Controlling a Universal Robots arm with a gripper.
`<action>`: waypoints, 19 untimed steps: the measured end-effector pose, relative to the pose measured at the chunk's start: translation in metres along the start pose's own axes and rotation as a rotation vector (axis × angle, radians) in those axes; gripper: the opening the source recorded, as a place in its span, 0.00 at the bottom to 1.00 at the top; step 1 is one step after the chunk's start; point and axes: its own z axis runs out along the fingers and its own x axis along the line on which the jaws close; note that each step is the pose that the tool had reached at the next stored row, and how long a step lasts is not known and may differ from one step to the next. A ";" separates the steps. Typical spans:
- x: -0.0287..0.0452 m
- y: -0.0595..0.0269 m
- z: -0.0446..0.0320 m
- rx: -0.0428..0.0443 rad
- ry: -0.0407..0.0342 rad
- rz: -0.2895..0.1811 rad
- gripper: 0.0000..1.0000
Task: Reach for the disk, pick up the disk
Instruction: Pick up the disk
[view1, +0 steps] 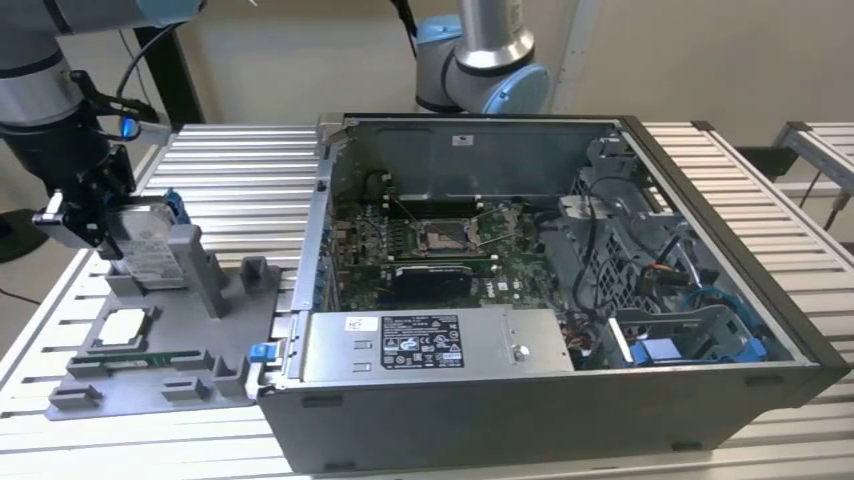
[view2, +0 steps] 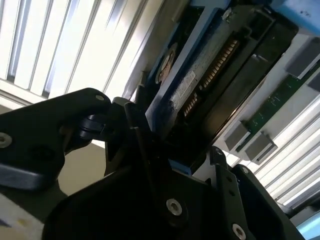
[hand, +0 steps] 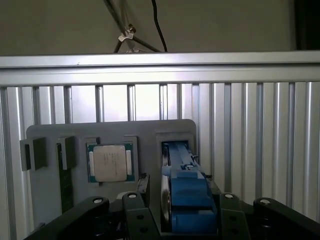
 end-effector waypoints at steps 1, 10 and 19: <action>0.0000 0.0000 0.0000 0.0000 0.0000 0.000 1.00; 0.0000 0.0001 -0.0035 0.0001 0.0000 0.000 1.00; 0.0000 0.0001 -0.0041 0.0000 -0.0001 0.000 0.00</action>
